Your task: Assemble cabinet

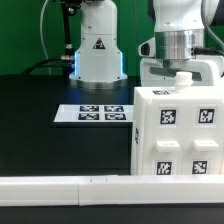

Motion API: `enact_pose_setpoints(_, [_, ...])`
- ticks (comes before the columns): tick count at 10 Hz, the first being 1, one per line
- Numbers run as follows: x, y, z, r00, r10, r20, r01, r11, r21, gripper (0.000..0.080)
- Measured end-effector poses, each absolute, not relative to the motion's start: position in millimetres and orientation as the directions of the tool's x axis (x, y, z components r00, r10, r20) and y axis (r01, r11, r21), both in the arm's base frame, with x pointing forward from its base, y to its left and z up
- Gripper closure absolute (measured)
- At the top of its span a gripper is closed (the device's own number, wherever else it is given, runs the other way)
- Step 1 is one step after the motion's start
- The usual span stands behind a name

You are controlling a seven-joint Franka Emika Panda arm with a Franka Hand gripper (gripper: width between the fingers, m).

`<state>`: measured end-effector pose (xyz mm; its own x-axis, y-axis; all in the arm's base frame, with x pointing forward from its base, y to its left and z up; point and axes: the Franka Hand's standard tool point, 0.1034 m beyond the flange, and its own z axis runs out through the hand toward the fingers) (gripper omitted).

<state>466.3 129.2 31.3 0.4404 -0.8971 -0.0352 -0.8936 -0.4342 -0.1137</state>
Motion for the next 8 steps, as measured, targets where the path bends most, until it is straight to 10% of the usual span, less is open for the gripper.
enact_pose_setpoints(4, [460.9,132.5,53.2,0.367,-0.923,-0.113,-0.93,-0.362,-0.069,0.0798])
enact_pose_setpoints(6, [459.1,136.5,55.9,0.361,-0.924,-0.126,-0.933,-0.356,-0.06,0.0682])
enact_pose_setpoints(8, [458.3,137.1,55.0,0.362,-0.924,-0.126,-0.932,-0.357,-0.058,0.0337])
